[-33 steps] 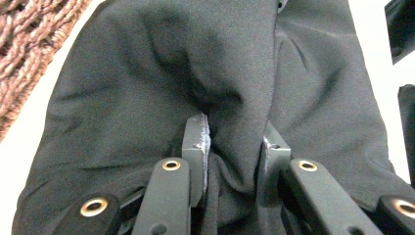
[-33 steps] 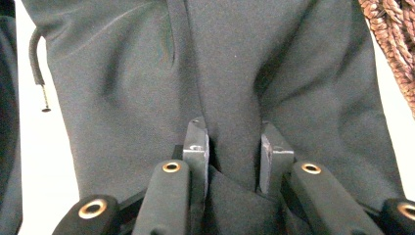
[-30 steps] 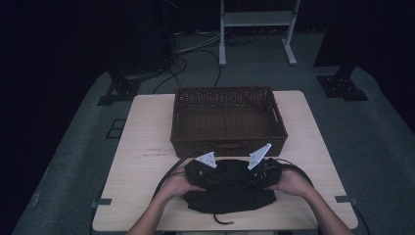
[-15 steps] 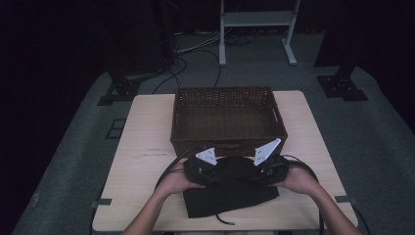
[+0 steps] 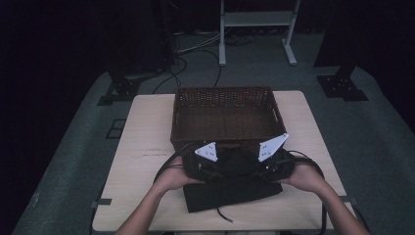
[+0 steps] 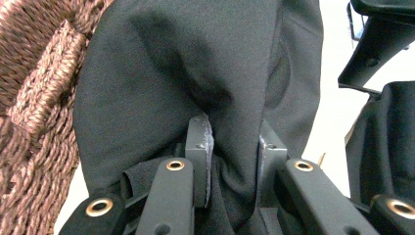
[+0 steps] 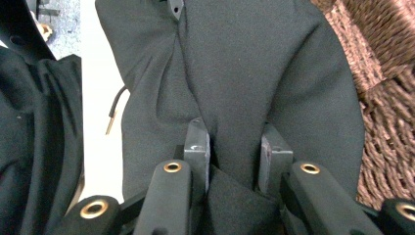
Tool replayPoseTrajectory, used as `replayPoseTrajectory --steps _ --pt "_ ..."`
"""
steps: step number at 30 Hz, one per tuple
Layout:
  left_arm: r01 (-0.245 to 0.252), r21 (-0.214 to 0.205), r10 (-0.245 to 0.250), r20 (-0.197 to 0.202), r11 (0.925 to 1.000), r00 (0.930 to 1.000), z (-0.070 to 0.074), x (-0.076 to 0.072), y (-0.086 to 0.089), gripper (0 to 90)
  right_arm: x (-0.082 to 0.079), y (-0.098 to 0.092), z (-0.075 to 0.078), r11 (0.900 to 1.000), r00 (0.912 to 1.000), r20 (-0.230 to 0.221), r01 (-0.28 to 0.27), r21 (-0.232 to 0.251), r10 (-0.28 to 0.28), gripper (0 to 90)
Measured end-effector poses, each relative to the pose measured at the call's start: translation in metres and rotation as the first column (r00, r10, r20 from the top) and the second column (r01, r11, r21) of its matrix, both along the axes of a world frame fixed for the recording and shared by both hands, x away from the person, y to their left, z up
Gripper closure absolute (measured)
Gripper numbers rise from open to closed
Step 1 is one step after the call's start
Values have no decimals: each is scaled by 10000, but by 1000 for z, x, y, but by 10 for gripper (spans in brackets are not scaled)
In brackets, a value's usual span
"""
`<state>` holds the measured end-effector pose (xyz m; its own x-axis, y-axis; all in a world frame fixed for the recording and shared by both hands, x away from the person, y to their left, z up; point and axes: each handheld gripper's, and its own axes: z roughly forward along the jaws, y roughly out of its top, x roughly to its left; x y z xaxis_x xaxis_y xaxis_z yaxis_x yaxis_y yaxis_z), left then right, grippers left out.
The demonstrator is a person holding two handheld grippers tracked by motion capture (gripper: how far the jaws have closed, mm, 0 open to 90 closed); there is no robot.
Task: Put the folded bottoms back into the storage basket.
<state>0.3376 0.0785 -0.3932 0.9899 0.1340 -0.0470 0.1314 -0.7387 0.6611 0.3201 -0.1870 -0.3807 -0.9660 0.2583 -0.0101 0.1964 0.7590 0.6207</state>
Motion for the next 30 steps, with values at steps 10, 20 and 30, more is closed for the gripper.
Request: replayPoseTrajectory --steps 10,20,30 --pt "-71 118 66 430 9999 9991 23 -1 4 734 1 3 22 9997 9997 222 -91 226 86 706" --pt "-133 254 114 759 9996 9971 48 0 11 733 4 8 40 9985 9991 348 -239 491 222 706" --pt "-72 350 36 1019 9994 9948 70 1 13 733 5 9 59 9977 9985 468 -294 615 266 705"
